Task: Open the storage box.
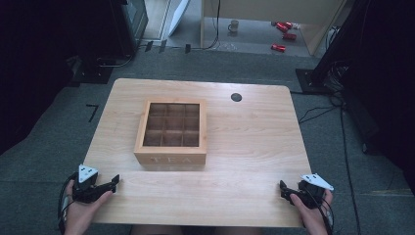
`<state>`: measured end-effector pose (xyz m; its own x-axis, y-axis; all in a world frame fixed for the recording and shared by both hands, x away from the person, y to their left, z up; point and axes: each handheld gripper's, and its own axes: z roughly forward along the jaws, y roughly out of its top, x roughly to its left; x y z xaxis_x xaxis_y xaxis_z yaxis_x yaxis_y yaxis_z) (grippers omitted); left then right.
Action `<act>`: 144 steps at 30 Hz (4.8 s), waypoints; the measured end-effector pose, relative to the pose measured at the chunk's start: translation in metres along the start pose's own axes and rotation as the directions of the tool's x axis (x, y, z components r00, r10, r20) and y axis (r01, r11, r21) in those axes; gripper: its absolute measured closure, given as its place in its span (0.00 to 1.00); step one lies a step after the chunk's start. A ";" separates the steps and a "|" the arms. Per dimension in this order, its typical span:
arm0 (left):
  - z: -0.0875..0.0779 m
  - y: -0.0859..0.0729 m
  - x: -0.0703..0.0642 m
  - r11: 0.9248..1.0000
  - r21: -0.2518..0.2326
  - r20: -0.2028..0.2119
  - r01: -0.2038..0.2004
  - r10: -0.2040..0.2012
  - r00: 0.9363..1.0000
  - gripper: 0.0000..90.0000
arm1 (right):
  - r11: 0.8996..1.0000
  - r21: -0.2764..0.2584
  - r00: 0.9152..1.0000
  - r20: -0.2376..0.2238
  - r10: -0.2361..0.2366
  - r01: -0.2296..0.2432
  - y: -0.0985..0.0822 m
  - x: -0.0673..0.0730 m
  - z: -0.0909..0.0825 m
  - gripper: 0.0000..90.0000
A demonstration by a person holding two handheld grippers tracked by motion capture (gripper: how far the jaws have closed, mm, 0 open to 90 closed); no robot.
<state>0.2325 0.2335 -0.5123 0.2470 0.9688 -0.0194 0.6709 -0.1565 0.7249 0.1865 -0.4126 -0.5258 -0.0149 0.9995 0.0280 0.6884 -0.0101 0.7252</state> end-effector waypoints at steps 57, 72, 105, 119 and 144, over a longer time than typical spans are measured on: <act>0.016 0.064 -0.064 0.994 -0.098 0.212 -0.042 0.062 0.975 0.56 | 0.996 -0.074 0.981 -0.184 -0.062 0.049 0.063 0.110 0.001 0.09; 0.018 0.065 -0.062 0.995 -0.090 0.249 -0.031 0.053 0.967 0.58 | 0.985 -0.091 0.939 -0.300 -0.170 0.149 0.083 0.192 0.015 0.10; 0.013 0.068 -0.062 0.995 -0.098 0.244 0.001 0.023 0.970 0.63 | 0.981 -0.112 0.907 -0.376 -0.189 0.158 0.094 0.240 0.036 0.34; 0.009 0.070 -0.060 0.993 -0.114 0.258 0.010 0.020 0.966 0.65 | 0.977 -0.131 0.894 -0.398 -0.205 0.166 0.097 0.243 0.036 0.41; 0.009 0.033 -0.036 0.998 -0.063 0.195 -0.003 0.015 0.981 0.50 | 0.960 -0.217 0.891 -0.379 -0.248 0.175 0.109 0.246 0.023 0.40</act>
<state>0.2517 0.1923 -0.4940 0.3887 0.9104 -0.1418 0.6250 -0.1474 0.7666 0.2742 -0.1670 -0.4557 -0.4592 0.8821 0.1055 0.5007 0.1589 0.8509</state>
